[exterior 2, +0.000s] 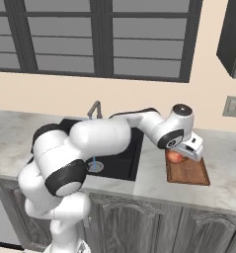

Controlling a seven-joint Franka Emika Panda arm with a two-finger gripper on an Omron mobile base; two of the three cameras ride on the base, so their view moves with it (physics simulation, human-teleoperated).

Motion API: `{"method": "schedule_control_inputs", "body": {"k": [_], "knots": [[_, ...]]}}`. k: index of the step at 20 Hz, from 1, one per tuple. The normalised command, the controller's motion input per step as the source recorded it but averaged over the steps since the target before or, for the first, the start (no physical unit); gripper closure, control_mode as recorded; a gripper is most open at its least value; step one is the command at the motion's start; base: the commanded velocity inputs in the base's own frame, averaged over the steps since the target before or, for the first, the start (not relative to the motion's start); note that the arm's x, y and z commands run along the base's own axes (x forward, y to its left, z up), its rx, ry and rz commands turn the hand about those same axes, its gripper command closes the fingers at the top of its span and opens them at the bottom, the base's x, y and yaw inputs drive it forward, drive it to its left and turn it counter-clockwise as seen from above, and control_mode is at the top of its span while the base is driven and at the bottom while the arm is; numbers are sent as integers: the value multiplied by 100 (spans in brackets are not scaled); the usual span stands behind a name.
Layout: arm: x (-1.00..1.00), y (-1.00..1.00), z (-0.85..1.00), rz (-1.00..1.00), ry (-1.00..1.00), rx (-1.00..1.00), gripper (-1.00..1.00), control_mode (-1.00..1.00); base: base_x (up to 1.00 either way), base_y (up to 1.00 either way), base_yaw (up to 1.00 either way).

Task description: Pick the mango, peach from the sink and place them on the cutting board to airdry. Then turn off the sink faucet.

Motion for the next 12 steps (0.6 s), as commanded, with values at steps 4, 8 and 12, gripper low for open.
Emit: {"method": "schedule_control_inputs", "body": {"k": [4, 8, 12], "knots": [[37, -18, -29, 5, 0, 0, 100, -100, 0, 0, 0], [25, -11, -19, 5, 0, 2, 100, -100, 0, 0, 0], [12, -21, -17, 4, 0, 1, 100, -100, 0, 0, 0]]}}
